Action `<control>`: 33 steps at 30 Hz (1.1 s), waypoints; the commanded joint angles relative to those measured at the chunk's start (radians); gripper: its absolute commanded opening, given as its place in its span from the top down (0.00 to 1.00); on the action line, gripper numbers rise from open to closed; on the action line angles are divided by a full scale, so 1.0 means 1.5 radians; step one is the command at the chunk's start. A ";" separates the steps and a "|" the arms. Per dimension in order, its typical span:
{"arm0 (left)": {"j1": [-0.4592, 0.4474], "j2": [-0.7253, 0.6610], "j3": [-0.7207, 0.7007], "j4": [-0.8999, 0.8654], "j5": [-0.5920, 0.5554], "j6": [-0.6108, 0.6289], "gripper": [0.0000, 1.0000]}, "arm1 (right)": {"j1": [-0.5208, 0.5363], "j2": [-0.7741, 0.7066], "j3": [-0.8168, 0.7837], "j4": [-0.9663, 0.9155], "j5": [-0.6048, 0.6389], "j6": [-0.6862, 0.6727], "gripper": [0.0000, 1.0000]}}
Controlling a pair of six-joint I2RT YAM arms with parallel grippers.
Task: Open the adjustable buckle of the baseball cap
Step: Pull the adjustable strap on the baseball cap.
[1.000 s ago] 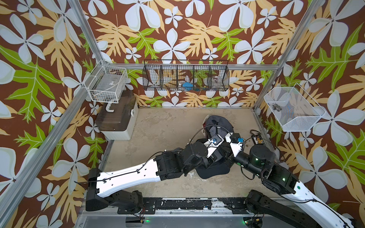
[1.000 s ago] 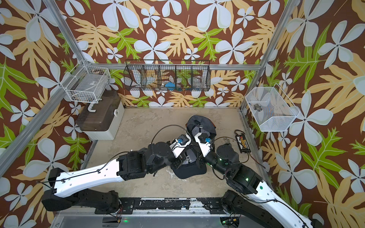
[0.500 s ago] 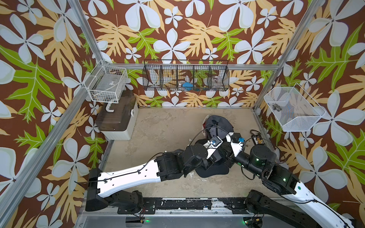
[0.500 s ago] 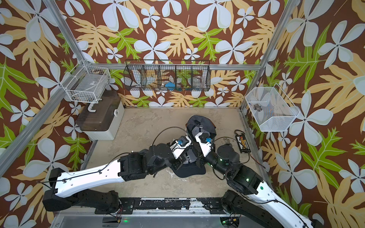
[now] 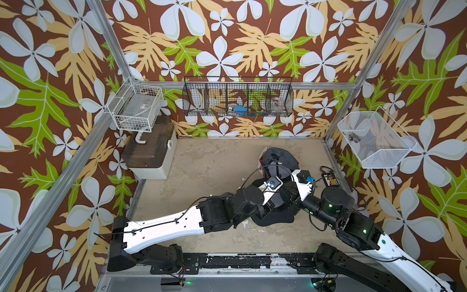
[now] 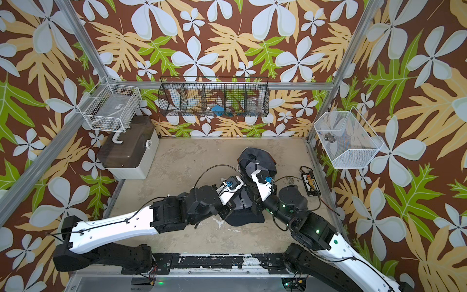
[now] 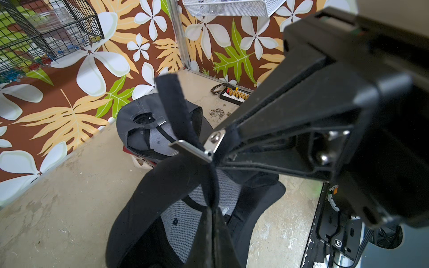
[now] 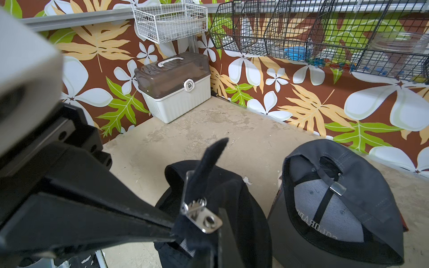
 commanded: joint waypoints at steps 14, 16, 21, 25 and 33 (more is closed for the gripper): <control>0.000 -0.023 -0.028 -0.003 0.006 -0.021 0.96 | 0.000 -0.011 0.000 0.043 0.036 0.017 1.00; 0.001 -0.025 -0.032 -0.003 0.006 -0.022 0.96 | 0.000 -0.012 0.000 0.043 0.041 0.017 1.00; 0.001 -0.039 -0.047 -0.004 0.001 -0.026 0.96 | 0.000 -0.012 0.000 0.041 0.050 0.017 1.00; 0.001 -0.052 -0.060 -0.002 -0.005 -0.031 0.96 | 0.001 -0.012 -0.001 0.040 0.053 0.018 1.00; 0.001 -0.073 -0.077 -0.004 -0.017 -0.035 0.97 | 0.000 -0.013 0.000 0.036 0.061 0.018 1.00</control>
